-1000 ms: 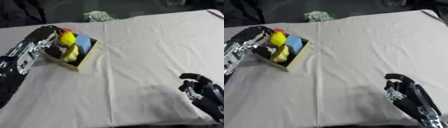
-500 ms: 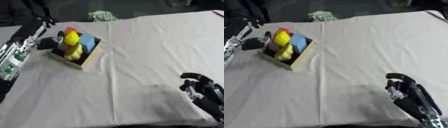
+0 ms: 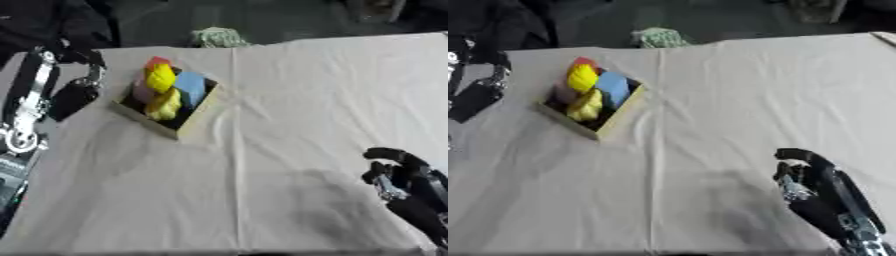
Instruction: Pick up objects on the table and place them in the box.
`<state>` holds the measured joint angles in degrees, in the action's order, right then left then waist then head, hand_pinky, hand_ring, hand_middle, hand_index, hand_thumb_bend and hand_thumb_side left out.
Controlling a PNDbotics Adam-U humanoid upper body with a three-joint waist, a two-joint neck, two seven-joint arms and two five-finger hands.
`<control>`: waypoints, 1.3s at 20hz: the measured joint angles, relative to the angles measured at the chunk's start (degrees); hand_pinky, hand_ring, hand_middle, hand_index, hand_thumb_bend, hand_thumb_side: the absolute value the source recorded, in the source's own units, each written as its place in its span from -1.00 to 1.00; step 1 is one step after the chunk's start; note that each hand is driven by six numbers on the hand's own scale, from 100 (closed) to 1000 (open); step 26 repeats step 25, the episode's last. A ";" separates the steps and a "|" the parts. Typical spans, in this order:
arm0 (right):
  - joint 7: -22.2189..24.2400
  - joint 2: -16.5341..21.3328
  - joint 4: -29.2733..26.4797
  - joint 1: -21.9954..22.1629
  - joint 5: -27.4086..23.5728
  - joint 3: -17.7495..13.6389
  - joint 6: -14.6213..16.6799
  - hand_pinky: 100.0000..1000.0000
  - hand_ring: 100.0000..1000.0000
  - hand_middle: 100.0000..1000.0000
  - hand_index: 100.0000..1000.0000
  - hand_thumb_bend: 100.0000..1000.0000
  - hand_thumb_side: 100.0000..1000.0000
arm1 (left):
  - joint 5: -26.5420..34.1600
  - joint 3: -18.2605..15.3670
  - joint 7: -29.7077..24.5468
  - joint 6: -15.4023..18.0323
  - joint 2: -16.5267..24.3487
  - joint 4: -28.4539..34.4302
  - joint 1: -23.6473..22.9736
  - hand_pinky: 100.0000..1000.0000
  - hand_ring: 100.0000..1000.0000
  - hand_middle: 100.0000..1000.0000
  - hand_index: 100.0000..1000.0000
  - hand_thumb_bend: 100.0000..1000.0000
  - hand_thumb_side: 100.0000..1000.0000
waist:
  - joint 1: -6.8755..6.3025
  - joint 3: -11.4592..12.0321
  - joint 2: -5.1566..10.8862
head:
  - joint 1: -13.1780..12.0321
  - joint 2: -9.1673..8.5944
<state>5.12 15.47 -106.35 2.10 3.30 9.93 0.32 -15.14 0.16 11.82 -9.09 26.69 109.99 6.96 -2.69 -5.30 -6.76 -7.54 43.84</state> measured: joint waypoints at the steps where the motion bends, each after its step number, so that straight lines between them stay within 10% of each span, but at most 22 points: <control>1: -0.13 0.00 0.01 0.05 0.00 -0.04 0.13 0.16 0.08 0.39 0.49 -1.00 -0.49 | 0.76 0.00 0.66 0.44 -1.39 0.82 -1.01 0.59 0.26 0.19 0.57 -1.00 0.20 | 0.04 0.34 0.32 | -0.01 0.00; 11: -1.79 -0.09 0.03 0.64 -0.23 -0.99 0.93 0.16 0.07 0.38 0.48 -1.00 -0.53 | 3.31 1.48 2.48 3.12 -14.17 0.22 -4.47 0.58 0.23 0.17 0.55 -1.00 0.34 | 0.44 1.54 0.79 | -0.15 0.01; 26: -3.13 -0.61 0.03 0.75 -0.46 -1.09 1.66 0.15 0.06 0.37 0.47 -1.00 -0.48 | 4.66 3.88 1.85 5.11 -17.65 -4.50 -4.49 0.56 0.15 0.11 0.52 -1.00 0.37 | 0.87 1.91 1.90 | 0.26 0.01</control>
